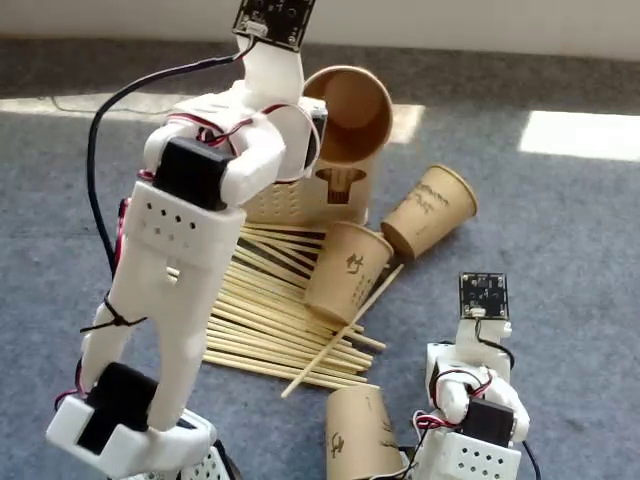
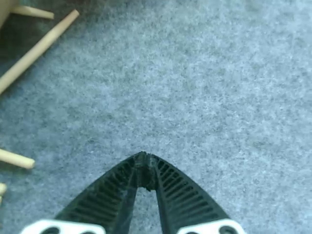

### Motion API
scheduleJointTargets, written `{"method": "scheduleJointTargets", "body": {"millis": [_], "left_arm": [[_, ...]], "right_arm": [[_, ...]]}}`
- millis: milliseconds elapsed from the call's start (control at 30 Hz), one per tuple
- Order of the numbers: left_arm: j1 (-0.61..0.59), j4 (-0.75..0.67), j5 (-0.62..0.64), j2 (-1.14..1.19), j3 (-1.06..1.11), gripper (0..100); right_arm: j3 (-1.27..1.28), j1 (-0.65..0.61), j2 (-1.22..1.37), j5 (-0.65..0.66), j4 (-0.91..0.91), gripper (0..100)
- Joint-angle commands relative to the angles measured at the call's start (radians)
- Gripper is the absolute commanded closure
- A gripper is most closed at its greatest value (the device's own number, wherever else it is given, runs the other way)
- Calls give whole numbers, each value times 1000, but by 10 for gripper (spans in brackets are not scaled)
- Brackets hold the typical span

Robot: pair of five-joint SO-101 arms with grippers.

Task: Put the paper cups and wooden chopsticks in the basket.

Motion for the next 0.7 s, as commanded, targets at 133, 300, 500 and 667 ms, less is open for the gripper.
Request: {"method": "scheduleJointTargets", "body": {"millis": [133, 300, 500, 667], "left_arm": [[-15, -21, 11, 16, -38, 993], [-15, -35, 9, 18, -39, 980], [-16, -55, 41, 25, -38, 841], [-54, -103, 72, 25, -31, 836]], "right_arm": [[130, 13, -5, 12, -15, 993], [130, 15, -5, 12, -15, 993], [130, 15, -5, 12, -15, 993], [130, 15, -5, 12, -15, 993]]}}
